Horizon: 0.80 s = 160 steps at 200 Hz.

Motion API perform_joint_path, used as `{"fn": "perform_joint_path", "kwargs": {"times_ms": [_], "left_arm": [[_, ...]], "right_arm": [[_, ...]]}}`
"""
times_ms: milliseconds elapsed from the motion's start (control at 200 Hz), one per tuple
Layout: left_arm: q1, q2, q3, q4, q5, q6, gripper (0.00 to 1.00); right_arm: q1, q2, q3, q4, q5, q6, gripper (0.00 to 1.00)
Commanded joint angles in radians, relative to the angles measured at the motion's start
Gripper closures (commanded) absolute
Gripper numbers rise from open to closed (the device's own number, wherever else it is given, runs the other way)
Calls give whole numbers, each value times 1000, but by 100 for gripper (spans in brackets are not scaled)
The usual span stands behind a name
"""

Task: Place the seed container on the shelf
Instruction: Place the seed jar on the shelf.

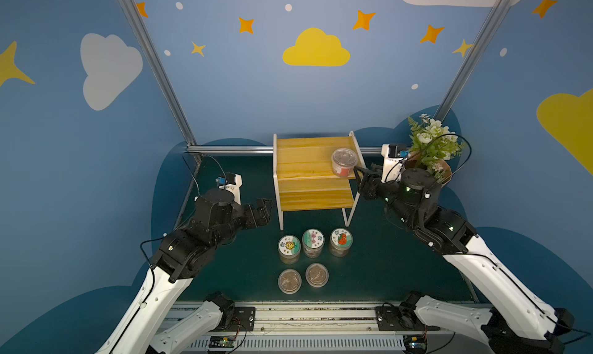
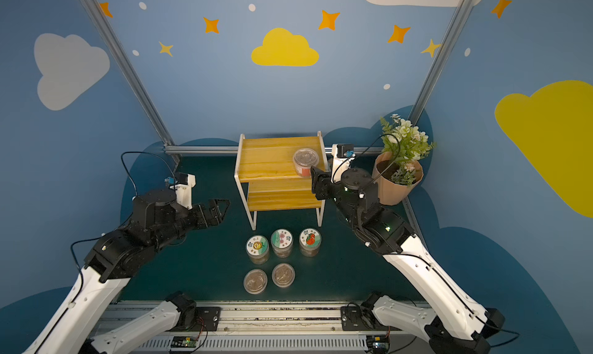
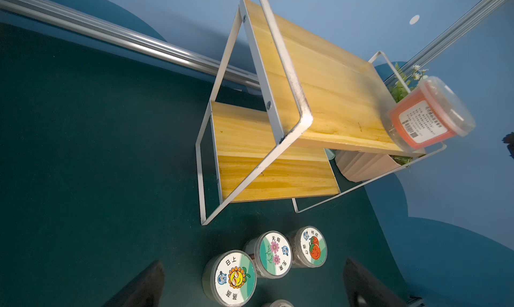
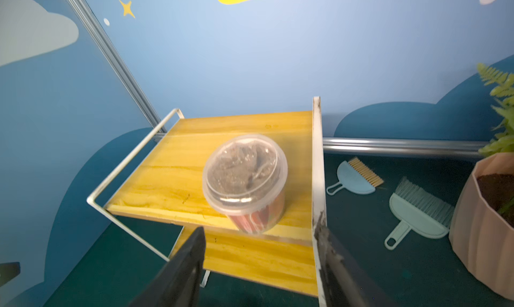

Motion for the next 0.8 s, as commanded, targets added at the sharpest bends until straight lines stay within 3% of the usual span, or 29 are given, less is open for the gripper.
{"fn": "perform_joint_path", "kwargs": {"times_ms": [0,390,796], "left_arm": [[5,-7,-19,-11,25,-16,0],[5,-18,-55,14,38,-30,0],[3,-50,-148,31,139,-75,0]], "right_arm": [[1,22,-23,7,-41,26,40],[-30,120,-8,71,-77,26,41],[-60,152,-33,126,-109,19,41]]}}
